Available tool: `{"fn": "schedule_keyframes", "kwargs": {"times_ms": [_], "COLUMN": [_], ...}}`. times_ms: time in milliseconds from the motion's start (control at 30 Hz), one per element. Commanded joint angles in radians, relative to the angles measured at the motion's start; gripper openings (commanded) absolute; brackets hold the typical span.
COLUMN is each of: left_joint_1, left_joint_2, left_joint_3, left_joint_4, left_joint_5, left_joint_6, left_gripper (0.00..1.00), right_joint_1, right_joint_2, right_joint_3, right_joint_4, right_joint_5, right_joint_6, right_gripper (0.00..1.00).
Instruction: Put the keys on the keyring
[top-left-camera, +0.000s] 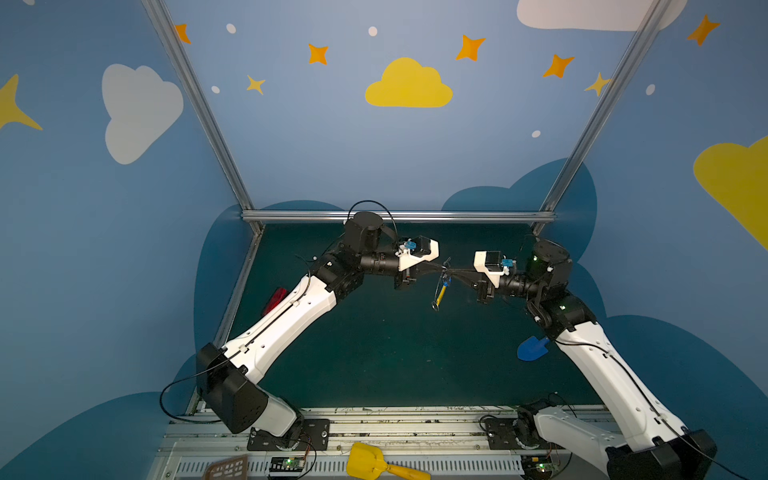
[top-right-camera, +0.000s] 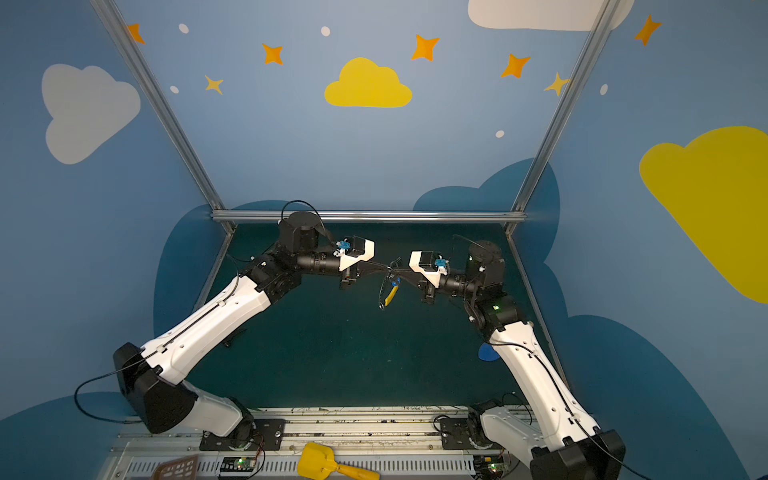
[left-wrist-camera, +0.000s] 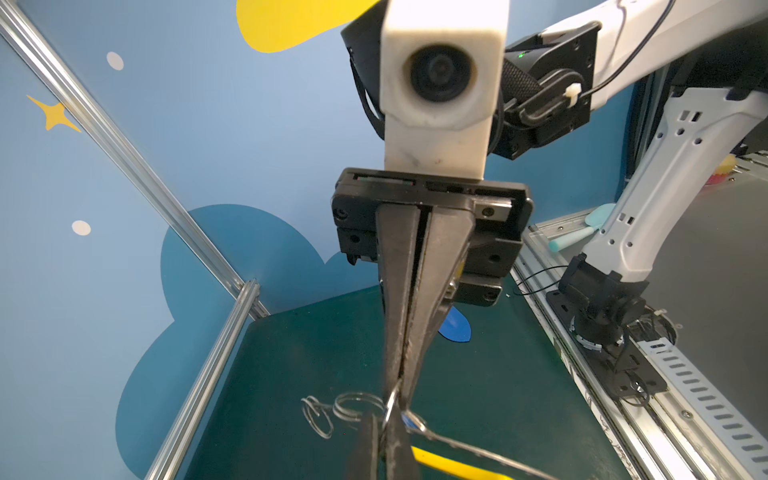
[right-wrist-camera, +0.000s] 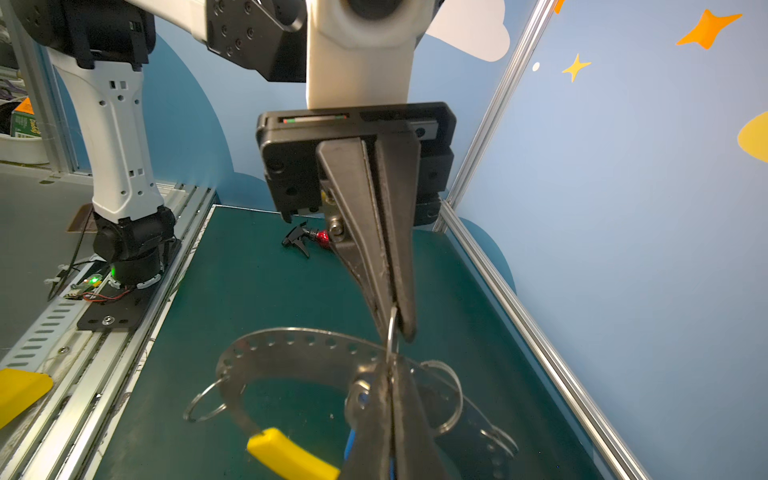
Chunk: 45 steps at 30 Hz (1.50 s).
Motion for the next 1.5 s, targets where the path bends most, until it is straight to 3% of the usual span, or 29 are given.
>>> {"fn": "schedule_keyframes", "kwargs": {"times_ms": [0,233,400,800,1067,1233,1467], "left_joint_1": [-0.020,-0.038,-0.068,-0.110,-0.113,-0.115,-0.135], "left_joint_2": [0.025,0.073,0.082,0.092,0.082,0.062,0.069], "left_joint_3": [0.064,0.190,0.210,0.237,0.247,0.236,0.249], "left_joint_4": [-0.134,-0.374,-0.441,-0.477,-0.490,-0.504,-0.531], "left_joint_5": [-0.065,-0.198,-0.319,-0.441,-0.472,-0.392,-0.395], "left_joint_6": [0.091,0.268,0.365,0.471,0.511,0.532,0.567], "left_gripper": [0.19,0.30,0.41,0.41,0.41,0.39,0.36], "right_joint_1": [0.002,0.002,0.002,0.021,0.035,0.037,0.041], "right_joint_2": [0.012,0.043,0.048,0.077,0.083,0.086,0.095], "right_joint_3": [0.071,0.126,0.136,0.179,0.182,0.185,0.191], "right_joint_4": [-0.107,-0.259,-0.300,-0.455,-0.498,-0.511,-0.559], "right_joint_5": [0.023,0.049,0.054,0.037,0.044,0.040,0.033], "right_joint_6": [-0.016,-0.028,-0.033,-0.106,-0.140,-0.152,-0.194], "right_gripper": [0.00,0.00,0.00,0.00,0.00,0.00,0.00]}}
